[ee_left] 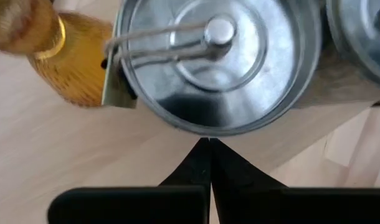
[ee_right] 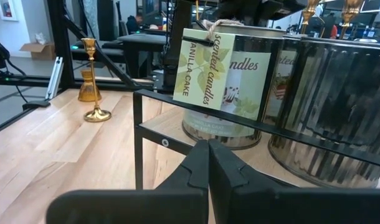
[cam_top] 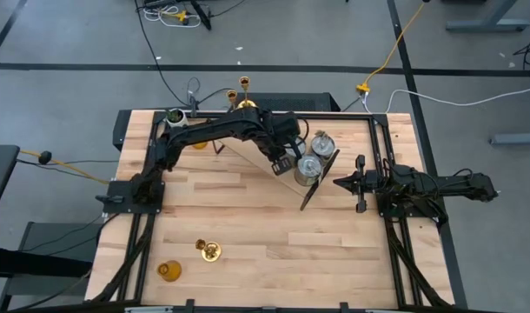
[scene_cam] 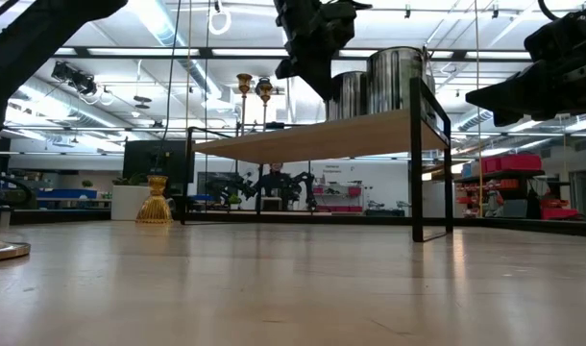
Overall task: Pick & Place candle stick holders
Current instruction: Put the scented candle on the shelf
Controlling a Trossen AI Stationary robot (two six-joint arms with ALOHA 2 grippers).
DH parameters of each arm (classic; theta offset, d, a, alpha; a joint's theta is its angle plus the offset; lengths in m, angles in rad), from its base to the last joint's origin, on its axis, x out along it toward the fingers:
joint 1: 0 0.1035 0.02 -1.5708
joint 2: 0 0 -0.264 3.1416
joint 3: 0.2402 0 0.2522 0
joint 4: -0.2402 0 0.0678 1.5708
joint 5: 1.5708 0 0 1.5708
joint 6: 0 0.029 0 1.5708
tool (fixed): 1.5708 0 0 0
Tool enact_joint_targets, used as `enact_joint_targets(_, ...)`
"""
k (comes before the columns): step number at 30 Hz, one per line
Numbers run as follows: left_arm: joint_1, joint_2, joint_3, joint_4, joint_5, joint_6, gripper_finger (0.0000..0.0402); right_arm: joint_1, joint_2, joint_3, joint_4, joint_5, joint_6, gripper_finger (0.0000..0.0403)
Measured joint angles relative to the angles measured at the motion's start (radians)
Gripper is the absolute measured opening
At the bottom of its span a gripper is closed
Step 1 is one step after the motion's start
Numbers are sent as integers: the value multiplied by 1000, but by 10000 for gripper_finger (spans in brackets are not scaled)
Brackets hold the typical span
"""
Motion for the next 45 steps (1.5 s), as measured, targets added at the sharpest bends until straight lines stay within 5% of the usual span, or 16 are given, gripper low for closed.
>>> enact_joint_targets(32,-4,0,0,29,-3,25,5,0,0,0,0,0,0,3)
enact_joint_targets(45,-3,0,0,34,-155,26,4,0,0,0,0,0,0,3)
